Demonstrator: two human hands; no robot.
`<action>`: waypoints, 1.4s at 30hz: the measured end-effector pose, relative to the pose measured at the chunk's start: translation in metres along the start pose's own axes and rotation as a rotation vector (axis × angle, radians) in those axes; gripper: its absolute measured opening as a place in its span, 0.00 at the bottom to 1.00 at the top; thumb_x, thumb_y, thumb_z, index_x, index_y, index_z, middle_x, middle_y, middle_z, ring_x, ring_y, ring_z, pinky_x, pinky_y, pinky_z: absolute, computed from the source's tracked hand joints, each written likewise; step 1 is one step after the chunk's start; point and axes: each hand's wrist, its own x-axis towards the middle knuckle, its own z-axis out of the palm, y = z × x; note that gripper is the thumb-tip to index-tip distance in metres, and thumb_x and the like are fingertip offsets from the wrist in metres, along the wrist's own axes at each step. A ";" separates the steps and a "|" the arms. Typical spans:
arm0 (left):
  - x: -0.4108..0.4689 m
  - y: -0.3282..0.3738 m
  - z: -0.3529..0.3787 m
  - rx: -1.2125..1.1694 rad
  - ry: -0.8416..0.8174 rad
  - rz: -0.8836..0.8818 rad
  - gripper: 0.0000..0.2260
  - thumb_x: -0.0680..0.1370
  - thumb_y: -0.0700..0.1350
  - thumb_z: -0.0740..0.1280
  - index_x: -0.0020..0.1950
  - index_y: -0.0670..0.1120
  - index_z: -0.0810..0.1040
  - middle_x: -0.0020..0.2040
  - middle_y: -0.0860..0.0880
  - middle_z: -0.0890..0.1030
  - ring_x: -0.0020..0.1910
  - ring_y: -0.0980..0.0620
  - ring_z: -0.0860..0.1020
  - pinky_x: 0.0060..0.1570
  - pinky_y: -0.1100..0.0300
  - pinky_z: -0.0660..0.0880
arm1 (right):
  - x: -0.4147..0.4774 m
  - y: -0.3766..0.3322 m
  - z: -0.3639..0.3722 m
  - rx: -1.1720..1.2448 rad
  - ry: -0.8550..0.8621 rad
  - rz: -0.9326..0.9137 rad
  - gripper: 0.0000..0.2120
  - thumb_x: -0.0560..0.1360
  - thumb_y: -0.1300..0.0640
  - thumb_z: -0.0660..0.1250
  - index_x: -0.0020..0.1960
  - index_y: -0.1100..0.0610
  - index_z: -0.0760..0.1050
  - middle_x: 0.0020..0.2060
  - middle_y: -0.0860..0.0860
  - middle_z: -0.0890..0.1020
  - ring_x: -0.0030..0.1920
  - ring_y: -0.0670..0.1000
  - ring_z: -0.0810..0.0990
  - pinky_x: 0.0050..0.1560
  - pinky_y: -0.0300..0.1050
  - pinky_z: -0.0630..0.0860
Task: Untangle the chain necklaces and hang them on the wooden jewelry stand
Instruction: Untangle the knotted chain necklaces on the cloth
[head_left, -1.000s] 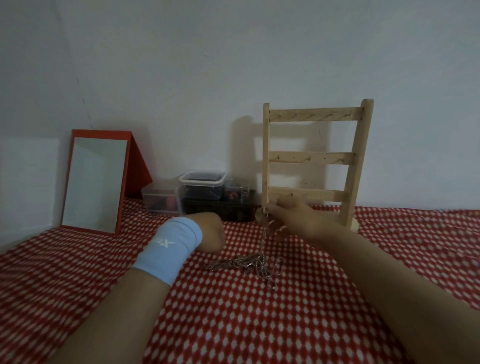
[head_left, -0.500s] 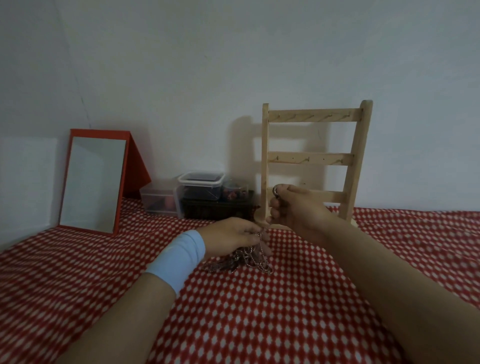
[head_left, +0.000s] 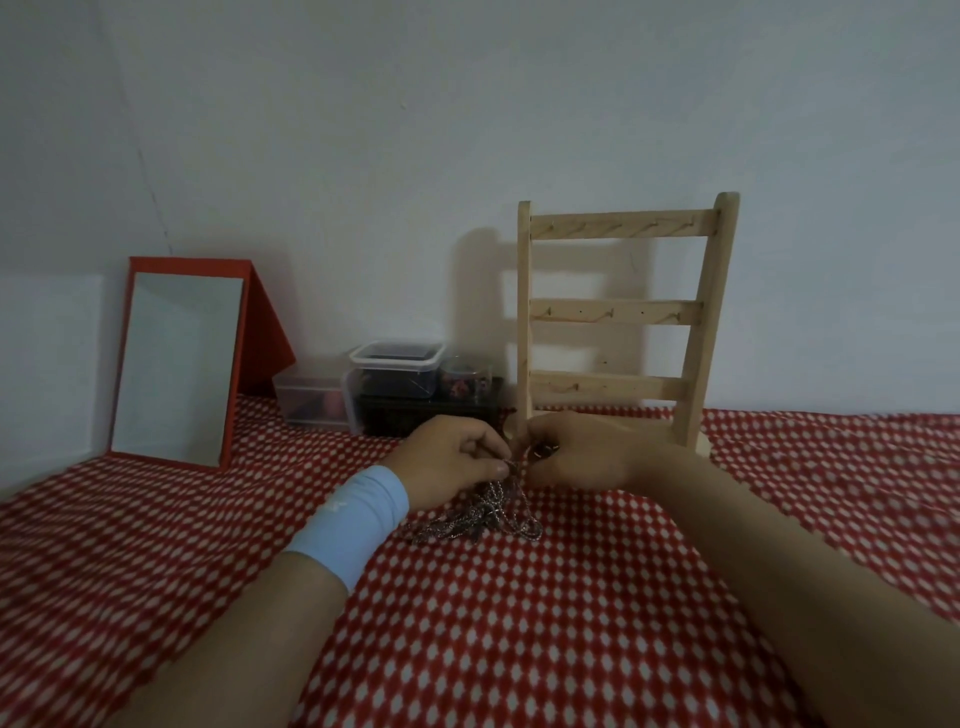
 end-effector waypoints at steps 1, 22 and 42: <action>-0.001 0.001 0.000 0.004 0.011 0.017 0.07 0.74 0.41 0.74 0.45 0.54 0.82 0.42 0.56 0.83 0.42 0.63 0.81 0.49 0.67 0.76 | -0.001 0.000 -0.001 -0.013 0.002 -0.005 0.09 0.78 0.55 0.69 0.57 0.49 0.79 0.50 0.41 0.80 0.50 0.41 0.78 0.45 0.32 0.70; -0.009 0.008 -0.008 0.043 0.090 0.183 0.10 0.66 0.40 0.80 0.34 0.53 0.82 0.40 0.53 0.84 0.42 0.58 0.82 0.50 0.61 0.79 | 0.002 0.003 0.009 0.356 0.091 0.129 0.08 0.77 0.49 0.71 0.42 0.50 0.85 0.41 0.47 0.87 0.47 0.45 0.83 0.50 0.38 0.75; -0.013 0.027 -0.028 0.367 -0.407 -0.198 0.12 0.70 0.53 0.76 0.50 0.52 0.79 0.45 0.54 0.82 0.45 0.54 0.80 0.53 0.58 0.78 | -0.004 -0.004 0.007 0.164 -0.190 0.011 0.14 0.83 0.48 0.61 0.50 0.53 0.83 0.35 0.41 0.84 0.37 0.40 0.78 0.50 0.40 0.74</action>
